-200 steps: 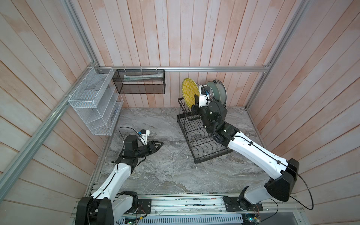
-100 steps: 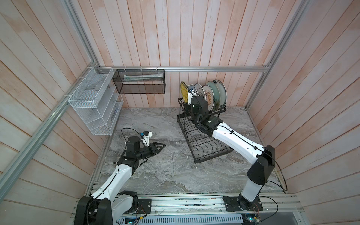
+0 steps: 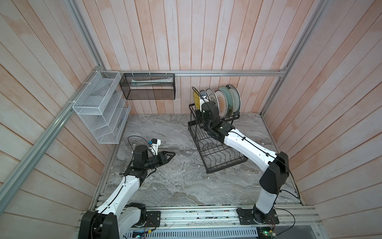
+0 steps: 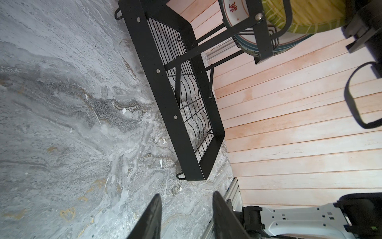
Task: Load the plates into the dish rack
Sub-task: 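Lift the bamboo mat with the right gripper up into the rack's upper tier, then lower the bamboo mat with the right gripper into the slot before the plates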
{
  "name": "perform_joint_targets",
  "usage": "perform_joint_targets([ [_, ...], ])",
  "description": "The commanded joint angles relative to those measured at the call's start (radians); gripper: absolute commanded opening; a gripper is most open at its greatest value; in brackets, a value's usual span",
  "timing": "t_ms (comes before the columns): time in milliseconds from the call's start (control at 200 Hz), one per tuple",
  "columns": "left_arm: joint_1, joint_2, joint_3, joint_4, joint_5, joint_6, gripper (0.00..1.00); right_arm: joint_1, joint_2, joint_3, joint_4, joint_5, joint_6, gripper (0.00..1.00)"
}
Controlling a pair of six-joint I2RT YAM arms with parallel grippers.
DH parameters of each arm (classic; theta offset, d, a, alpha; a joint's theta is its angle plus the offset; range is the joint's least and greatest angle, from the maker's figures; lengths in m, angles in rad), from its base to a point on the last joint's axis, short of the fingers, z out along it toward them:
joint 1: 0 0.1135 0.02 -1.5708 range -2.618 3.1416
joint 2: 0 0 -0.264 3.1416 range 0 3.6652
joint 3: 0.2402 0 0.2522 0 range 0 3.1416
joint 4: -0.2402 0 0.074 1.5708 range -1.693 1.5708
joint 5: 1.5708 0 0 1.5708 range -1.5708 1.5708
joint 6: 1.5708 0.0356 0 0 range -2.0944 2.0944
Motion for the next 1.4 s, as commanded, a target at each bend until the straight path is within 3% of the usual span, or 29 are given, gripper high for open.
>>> perform_joint_targets([
  [0, -0.005, -0.002, -0.016, 0.028, 0.011, -0.003, 0.42, -0.007, 0.019, 0.045, 0.015, -0.017, 0.032, 0.0],
  [1185, -0.004, -0.006, -0.019, 0.036, 0.019, 0.0, 0.42, -0.011, 0.084, 0.059, -0.07, -0.022, 0.115, 0.0],
  [1395, -0.004, -0.008, -0.019, 0.033, 0.019, 0.001, 0.42, -0.011, 0.082, 0.058, -0.073, -0.022, 0.114, 0.24],
])
